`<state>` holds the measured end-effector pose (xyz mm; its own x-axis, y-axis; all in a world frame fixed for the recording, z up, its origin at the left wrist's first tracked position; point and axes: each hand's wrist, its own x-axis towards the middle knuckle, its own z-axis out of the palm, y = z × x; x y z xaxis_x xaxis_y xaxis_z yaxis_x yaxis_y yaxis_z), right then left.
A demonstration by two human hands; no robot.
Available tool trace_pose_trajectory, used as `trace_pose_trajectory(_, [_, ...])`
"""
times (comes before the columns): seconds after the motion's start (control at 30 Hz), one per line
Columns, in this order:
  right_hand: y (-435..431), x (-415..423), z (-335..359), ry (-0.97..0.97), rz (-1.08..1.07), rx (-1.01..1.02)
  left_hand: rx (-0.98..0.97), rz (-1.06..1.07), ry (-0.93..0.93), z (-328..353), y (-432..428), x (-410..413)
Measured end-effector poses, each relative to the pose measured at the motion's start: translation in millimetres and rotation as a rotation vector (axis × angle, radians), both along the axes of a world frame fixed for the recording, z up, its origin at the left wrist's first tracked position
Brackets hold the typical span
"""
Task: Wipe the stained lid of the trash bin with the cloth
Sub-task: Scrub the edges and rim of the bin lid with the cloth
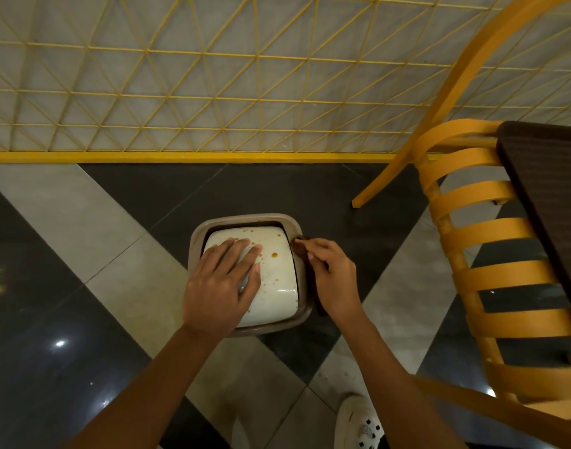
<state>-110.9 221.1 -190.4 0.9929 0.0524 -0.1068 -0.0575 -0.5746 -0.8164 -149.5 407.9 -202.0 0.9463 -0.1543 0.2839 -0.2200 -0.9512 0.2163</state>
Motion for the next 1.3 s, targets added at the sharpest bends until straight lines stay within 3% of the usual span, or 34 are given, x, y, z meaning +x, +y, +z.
trace_pose_trajectory(0.2, [5, 35, -6, 0.147, -0.032, 0.055, 0.002, 0.006, 0.012, 2, 0, 1])
trace_pose_trajectory(0.47, [2, -19, -3, 0.093, -0.163, 0.105, -0.008, 0.015, 0.014, -1, -1, 0])
trace_pose_trajectory(0.73, [7, -5, -3, -0.014, -0.040, -0.001, -0.006, 0.016, 0.036, 0, 0, 0])
trace_pose_trajectory(0.9, [0, -55, -9, -0.024, -0.116, 0.127, -0.001, 0.013, 0.028, -1, 0, 0])
trace_pose_trajectory(1.13, [6, -18, -6, -0.038, -0.034, 0.040, 0.005, 0.008, 0.004, -2, 0, 1])
trace_pose_trajectory(1.3, [6, -59, -8, -0.002, -0.149, 0.212, 0.010, 0.013, -0.010, 0, 0, 0])
